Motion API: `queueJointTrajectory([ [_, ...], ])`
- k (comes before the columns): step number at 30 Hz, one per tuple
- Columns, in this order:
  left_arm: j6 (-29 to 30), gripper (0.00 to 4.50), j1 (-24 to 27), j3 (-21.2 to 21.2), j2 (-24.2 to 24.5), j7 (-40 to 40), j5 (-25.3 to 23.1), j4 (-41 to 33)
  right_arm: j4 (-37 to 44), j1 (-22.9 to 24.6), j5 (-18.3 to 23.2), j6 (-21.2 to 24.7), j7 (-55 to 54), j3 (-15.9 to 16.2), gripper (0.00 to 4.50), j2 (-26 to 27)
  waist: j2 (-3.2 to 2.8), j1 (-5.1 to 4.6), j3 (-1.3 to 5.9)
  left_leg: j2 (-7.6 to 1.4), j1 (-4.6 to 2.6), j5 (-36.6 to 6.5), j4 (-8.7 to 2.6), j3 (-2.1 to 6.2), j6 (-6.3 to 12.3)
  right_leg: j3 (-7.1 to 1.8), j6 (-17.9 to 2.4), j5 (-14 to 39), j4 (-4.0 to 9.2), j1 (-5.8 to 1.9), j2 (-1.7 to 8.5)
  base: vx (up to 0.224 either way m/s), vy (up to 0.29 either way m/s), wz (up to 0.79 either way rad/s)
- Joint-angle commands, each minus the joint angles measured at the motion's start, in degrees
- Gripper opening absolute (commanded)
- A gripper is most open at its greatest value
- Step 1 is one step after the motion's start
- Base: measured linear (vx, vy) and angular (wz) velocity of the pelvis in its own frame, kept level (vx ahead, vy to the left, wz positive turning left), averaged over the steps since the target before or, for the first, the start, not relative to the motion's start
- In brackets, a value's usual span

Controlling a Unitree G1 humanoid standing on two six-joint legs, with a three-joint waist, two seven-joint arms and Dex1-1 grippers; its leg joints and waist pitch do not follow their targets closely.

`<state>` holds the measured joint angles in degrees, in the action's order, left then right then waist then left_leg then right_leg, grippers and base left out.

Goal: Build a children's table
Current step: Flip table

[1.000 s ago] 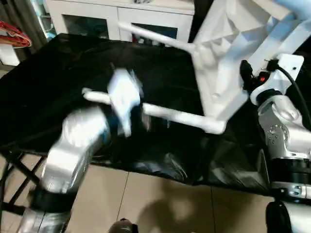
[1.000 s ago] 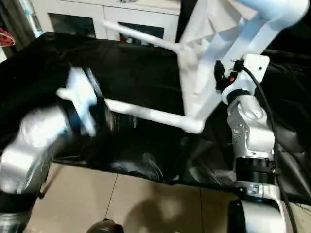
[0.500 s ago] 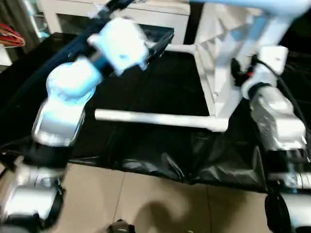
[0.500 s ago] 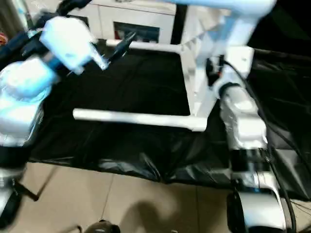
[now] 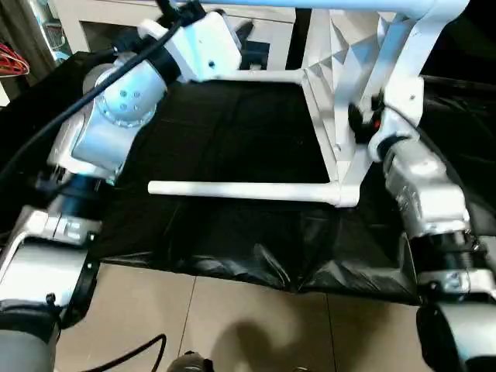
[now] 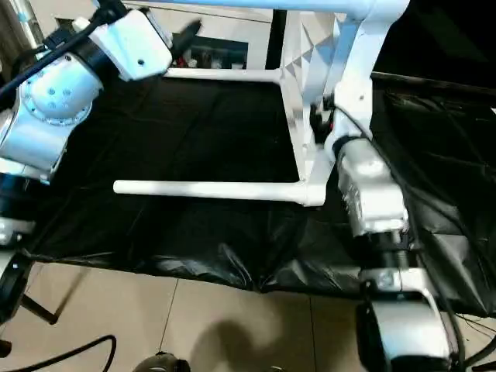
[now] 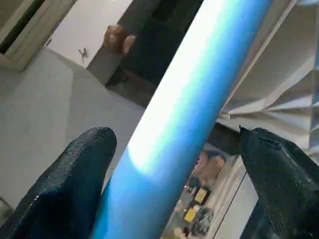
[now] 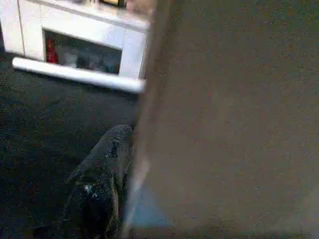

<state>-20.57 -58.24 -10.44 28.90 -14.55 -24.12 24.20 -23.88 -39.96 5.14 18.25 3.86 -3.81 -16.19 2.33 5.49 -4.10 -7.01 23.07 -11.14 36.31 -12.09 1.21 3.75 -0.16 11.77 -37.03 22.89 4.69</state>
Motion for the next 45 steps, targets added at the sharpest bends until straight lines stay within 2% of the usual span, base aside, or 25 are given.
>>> queueJointTrajectory([
  [1,-0.43,4.5,-1.46,-1.16,0.29,1.45,-2.04,1.71,-1.31,0.51,0.11,-0.25,-0.26,-0.4,2.88,-0.04,-0.38,0.12,4.79,-6.35,-2.35,-7.26,-4.93,3.35,-3.6,-3.37,-14.35,-1.83,3.23,-2.34,5.74,0.0,0.0,0.0],
  [9,-0.65,4.5,-3.84,-0.31,0.33,4.82,-3.18,6.33,-8.01,0.82,-1.19,-2.72,-0.98,-0.97,2.88,0.25,-0.34,0.26,4.67,-6.43,-2.39,-9.58,-5.05,3.43,-4.52,-3.38,-14.2,1.12,3.56,-2.19,6.0,0.0,0.0,0.0],
  [12,-1.27,4.22,-3.97,-0.33,0.49,4.4,-3.09,7.15,-12.78,-0.16,-0.11,-7.01,1.17,-1.68,2.95,0.75,-0.41,0.35,4.75,-6.43,-2.37,-10.08,-5.02,3.43,-4.6,-3.35,-14.3,1.08,3.51,-2.15,6.13,0.0,0.0,0.0],
  [13,-1.34,4.11,-4.01,-0.3,0.47,4.41,-3.09,7.32,-13.78,-0.43,-0.15,-7.63,1.3,-1.68,2.63,0.75,-0.38,0.32,4.69,-6.41,-2.31,-10.35,-5.03,3.42,-4.57,-3.38,-14.52,1.32,3.63,-2.16,6.19,0.0,0.0,0.0],
  [17,-2.1,3.82,-3.98,-0.82,0.79,3.44,-2.93,7.73,-17.45,-1.65,-0.5,-10.39,2.15,-1.39,2.51,0.71,-0.53,0.39,4.68,-6.53,-2.32,-10.95,-5.1,3.51,-4.54,-3.34,-14.61,1.68,3.61,-2.13,6.15,0.0,0.0,0.0],
  [19,-2.47,3.7,-3.94,-1.15,1.02,3.13,-3.02,7.95,-18.72,-2.18,-0.64,-11.4,2.38,-1.33,2.19,0.75,-0.49,0.4,4.65,-6.53,-2.3,-11.42,-5.17,3.55,-4.54,-3.34,-14.53,1.99,3.63,-2.15,6.14,0.0,0.0,0.0],
  [22,-2.28,3.43,-3.85,-1.14,1.13,2.41,-2.75,8.08,-20.61,-2.85,-0.67,-13.31,2.89,-1.39,2.06,0.81,-0.48,0.44,4.64,-6.56,-2.36,-11.52,-5.19,3.52,-4.46,-3.34,-14.77,1.77,3.61,-2.03,6.16,0.0,0.0,0.0],
  [24,-1.78,3.28,-3.75,-1.04,1.25,1.9,-2.57,8.16,-21.78,-3.22,-0.82,-14.65,3.25,-1.29,1.98,0.87,-0.77,0.58,4.62,-6.55,-2.31,-11.83,-5.23,3.6,-4.62,-3.31,-14.93,1.8,3.55,-2.08,6.18,0.0,0.0,0.0],
  [25,-1.58,3.16,-3.73,-0.96,1.38,1.66,-2.46,8.33,-22.23,-3.36,-0.94,-15.37,3.36,-1.19,1.98,0.94,-1.01,0.62,4.59,-6.55,-2.3,-12.31,-5.27,3.64,-4.75,-3.33,-14.92,1.87,3.57,-2.04,6.19,0.0,0.0,0.0],
  [28,-1.2,2.98,-3.62,-0.58,1.99,0.83,-2.08,8.64,-23.68,-3.73,-1.18,-17.83,3.71,-0.93,1.98,1.35,-0.98,0.72,4.61,-6.59,-2.28,-13.94,-5.4,3.77,-5.18,-3.32,-14.71,3.02,3.67,-2.01,6.31,0.0,0.0,0.0],
  [32,-0.06,2.63,-3.51,0.54,2.36,-0.53,-0.55,8.57,-24.51,-3.9,-1.48,-19.56,3.64,-0.84,1.97,1.5,-1.03,0.86,4.6,-6.6,-2.27,-13.75,-5.4,3.74,-4.92,-3.33,-14.93,2.7,3.67,-1.99,6.35,0.0,0.0,0.0],
  [34,2.45,2.55,-3.46,3.6,2.09,-1.1,3.38,9.04,-24.56,-4.67,-1.93,-20.81,3.55,-0.9,1.97,0.63,-1.11,0.84,4.57,-6.6,-2.32,-13.71,-5.4,3.66,-4.84,-3.32,-15.09,2.58,3.63,-1.92,6.24,0.0,0.0,0.0],
  [35,2.45,2.49,-3.46,3.6,2.09,-1.1,3.38,9.04,-24.56,-4.67,-1.93,-20.81,3.55,-0.9,1.97,0.63,-1.11,0.84,4.57,-6.6,-2.32,-13.71,-5.4,3.66,-4.84,-3.32,-15.09,2.58,3.63,-1.92,6.24,0.0,0.0,0.0],
  [36,3.52,2.45,-3.39,4.92,2.0,-1.47,5.1,9.51,-24.52,-5.16,-2.31,-21.39,3.6,-0.78,1.97,-0.09,-0.97,0.88,4.55,-6.52,-2.17,-13.49,-5.34,3.62,-4.35,-3.36,-15.26,3.31,3.67,-2.08,6.38,0.0,0.0,0.0],
  [39,4.64,2.43,-2.63,6.83,2.39,-1.59,7.11,10.05,-24.41,-6.38,-2.63,-22.27,3.89,-1.02,1.97,-1.83,-1.11,0.93,4.56,-6.39,-2.08,-12.69,-5.12,3.52,-3.53,-3.42,-15.2,4.44,3.87,-2.15,6.46,0.0,0.0,0.0],
  [41,5.21,2.42,-1.54,8.03,3.15,-1.51,7.93,9.81,-24.04,-7.54,-3.06,-22.83,4.41,-1.1,1.97,-3.67,-1.2,0.98,4.66,-6.34,-1.81,-10.43,-4.83,3.41,-2.15,-3.4,-15.35,3.83,3.77,-2.31,6.41,0.0,0.0,0.0],
  [44,7.03,2.41,0.64,10.43,4.0,-1.48,9.5,8.9,-23.65,-10.43,-3.75,-23.75,5.88,-1.5,1.97,-7.46,-1.1,1.04,4.92,-6.2,-1.51,-6.05,-4.36,3.18,0.28,-3.23,-16.11,-0.06,3.14,-2.52,6.22,0.0,0.0,0.0],
  [45,8.07,2.41,1.58,11.77,4.0,-1.29,10.64,8.44,-23.53,-11.87,-3.87,-23.95,6.46,-1.8,1.97,-8.98,-1.17,1.17,5.07,-6.08,-1.49,-4.26,-4.06,2.96,1.66,-3.21,-16.45,-1.56,3.0,-2.44,6.11,0.0,0.0,0.0],
])
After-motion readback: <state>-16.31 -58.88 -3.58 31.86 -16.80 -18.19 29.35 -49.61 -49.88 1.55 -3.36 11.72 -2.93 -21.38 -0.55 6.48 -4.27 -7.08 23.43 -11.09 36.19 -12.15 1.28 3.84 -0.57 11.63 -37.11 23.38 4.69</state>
